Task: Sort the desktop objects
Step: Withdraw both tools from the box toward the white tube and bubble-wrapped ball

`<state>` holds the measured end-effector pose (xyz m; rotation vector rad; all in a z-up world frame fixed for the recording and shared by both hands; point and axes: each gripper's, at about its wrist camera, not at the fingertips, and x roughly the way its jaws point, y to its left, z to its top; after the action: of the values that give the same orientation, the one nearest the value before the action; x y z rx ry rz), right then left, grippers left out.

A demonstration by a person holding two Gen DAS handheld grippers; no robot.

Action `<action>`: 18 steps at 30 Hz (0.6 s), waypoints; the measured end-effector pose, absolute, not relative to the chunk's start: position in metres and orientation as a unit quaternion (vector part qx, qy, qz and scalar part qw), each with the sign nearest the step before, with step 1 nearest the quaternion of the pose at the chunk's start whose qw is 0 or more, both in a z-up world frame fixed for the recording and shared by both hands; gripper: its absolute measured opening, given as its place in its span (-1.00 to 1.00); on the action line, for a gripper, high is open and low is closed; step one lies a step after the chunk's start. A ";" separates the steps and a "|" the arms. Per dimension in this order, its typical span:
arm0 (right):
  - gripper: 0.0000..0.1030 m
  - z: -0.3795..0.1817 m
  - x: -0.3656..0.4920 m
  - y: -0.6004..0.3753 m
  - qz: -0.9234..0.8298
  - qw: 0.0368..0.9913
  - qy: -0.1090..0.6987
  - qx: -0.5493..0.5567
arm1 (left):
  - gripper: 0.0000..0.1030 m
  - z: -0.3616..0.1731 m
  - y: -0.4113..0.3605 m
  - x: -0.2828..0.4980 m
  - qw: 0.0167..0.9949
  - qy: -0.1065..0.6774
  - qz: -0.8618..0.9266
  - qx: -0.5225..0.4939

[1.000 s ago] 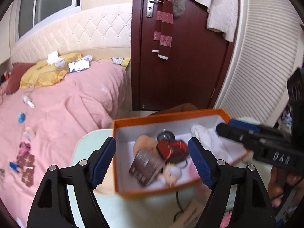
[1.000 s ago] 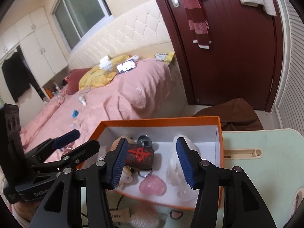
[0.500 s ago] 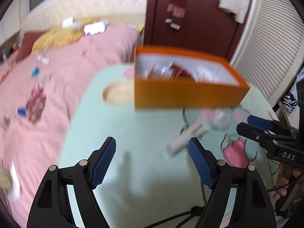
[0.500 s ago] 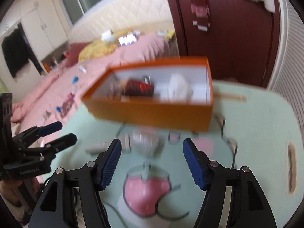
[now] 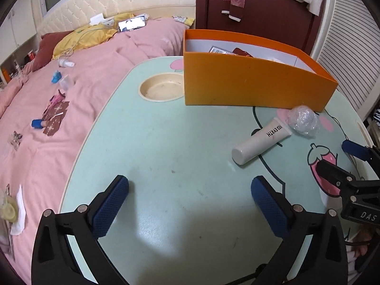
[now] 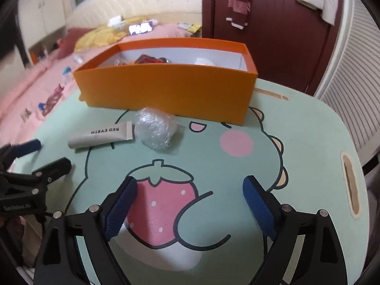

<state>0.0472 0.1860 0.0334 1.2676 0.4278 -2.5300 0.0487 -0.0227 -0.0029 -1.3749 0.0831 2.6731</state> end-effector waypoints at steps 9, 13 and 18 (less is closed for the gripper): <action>0.79 0.032 0.044 0.188 -0.876 0.143 0.144 0.438 | 0.99 0.003 -0.017 0.049 0.084 0.028 0.885 -0.458; 0.80 0.034 0.048 0.189 -0.876 0.145 0.142 0.438 | 0.99 0.014 -0.006 0.048 0.114 0.038 0.891 -0.438; 0.81 0.035 0.049 0.190 -0.876 0.147 0.138 0.438 | 0.99 0.021 0.019 0.032 0.157 0.108 0.883 -0.428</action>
<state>0.0492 0.1898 0.0351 1.2614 0.3965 -2.5205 0.0319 0.0187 0.0213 -1.2245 0.3094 2.5280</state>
